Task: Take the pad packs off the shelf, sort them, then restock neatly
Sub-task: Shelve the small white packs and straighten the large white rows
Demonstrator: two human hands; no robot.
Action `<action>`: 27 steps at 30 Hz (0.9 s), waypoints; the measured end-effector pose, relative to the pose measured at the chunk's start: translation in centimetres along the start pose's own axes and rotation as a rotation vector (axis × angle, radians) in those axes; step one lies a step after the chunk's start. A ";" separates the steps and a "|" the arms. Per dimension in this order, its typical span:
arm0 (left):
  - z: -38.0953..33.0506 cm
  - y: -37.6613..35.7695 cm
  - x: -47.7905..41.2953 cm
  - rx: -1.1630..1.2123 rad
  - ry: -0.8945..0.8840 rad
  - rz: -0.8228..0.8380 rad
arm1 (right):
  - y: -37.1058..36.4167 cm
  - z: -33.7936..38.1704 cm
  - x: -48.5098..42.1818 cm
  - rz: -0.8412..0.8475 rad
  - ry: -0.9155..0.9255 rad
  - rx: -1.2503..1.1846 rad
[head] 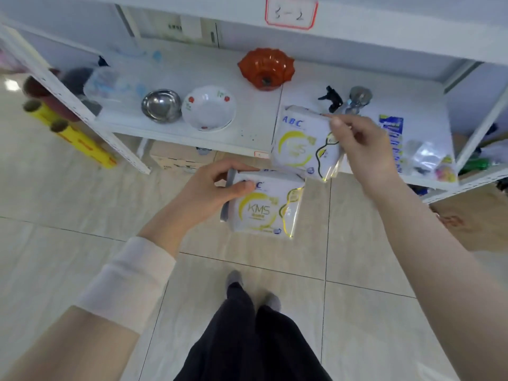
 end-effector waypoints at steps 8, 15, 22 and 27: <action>-9.7 2.0 -2.4 -0.069 -0.184 0.035 | 6.6 8.4 -2.1 -0.164 0.090 -0.015; -15.8 4.8 -6.1 -0.020 -0.305 0.048 | 10.4 12.9 -5.6 -0.294 0.166 0.017; -18.3 3.1 -10.4 -0.076 -0.333 0.147 | 13.4 11.4 -7.2 -0.374 0.171 -0.001; -19.2 2.0 -14.0 -0.061 -0.346 0.130 | 16.1 9.9 -11.2 -0.345 0.160 0.016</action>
Point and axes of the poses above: each hand's wrist, its own x-axis away from the middle knuckle, its own y-axis out of the back of the hand, z = x × y, the point moved 7 cm from there along -x, towards the middle knuckle, and after that the axes turned 2 degrees about z, right-handed, at the moved point
